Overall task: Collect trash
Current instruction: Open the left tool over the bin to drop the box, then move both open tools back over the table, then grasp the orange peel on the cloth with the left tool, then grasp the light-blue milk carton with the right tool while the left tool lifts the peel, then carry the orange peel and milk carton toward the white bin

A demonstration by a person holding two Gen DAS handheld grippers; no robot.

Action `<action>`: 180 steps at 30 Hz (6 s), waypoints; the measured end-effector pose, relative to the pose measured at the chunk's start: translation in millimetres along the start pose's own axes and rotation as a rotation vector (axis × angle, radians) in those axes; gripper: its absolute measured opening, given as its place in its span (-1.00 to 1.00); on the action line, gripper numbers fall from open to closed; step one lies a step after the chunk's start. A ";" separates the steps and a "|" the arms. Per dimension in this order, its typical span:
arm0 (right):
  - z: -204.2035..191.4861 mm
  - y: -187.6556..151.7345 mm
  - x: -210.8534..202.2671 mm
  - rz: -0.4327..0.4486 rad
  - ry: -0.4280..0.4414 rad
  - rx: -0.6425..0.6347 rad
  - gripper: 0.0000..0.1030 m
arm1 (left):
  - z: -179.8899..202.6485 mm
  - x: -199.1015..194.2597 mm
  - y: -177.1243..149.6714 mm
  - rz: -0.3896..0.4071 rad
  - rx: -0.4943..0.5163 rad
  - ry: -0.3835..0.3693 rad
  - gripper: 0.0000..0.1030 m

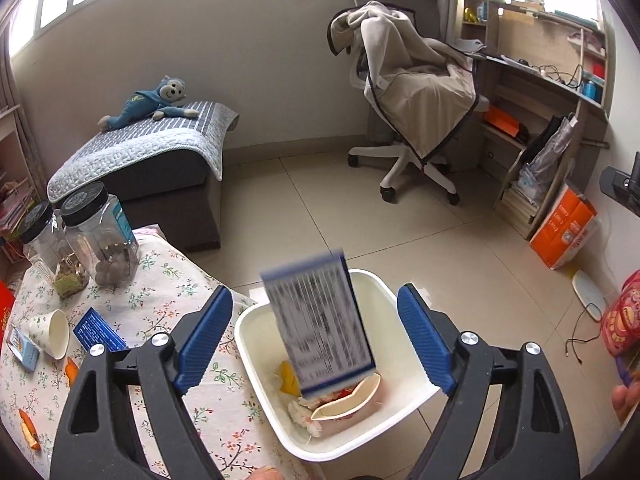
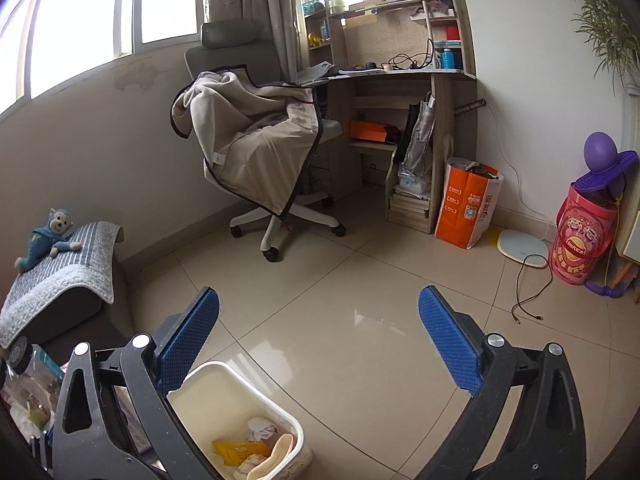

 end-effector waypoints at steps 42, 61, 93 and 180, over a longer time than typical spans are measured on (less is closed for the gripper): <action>-272.9 -105.5 -118.0 0.057 0.369 -0.572 0.86 | -299.9 -100.4 -49.2 0.056 -0.468 0.489 0.81; -408.3 -203.0 -131.4 -0.159 0.562 -0.870 0.86 | -477.8 -65.1 -204.2 -0.408 -0.747 0.696 0.50; -447.4 -220.4 -113.4 -0.334 0.735 -0.886 0.86 | -511.6 -88.5 -212.8 -0.372 -0.900 0.371 0.18; -259.0 -83.5 -146.0 0.061 0.696 -0.509 0.08 | -274.8 -164.6 -31.5 0.173 -0.329 0.418 -0.66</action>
Point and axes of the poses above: each gripper's, at about its wrist camera, not at the fingertips, and x roughly the way its jaws point, z to its right, y to its top, the point moved 2 cm from there along x, roughly the way its jaws point, and after that the axes turned 7 degrees about -x, right-handed, at the moved point
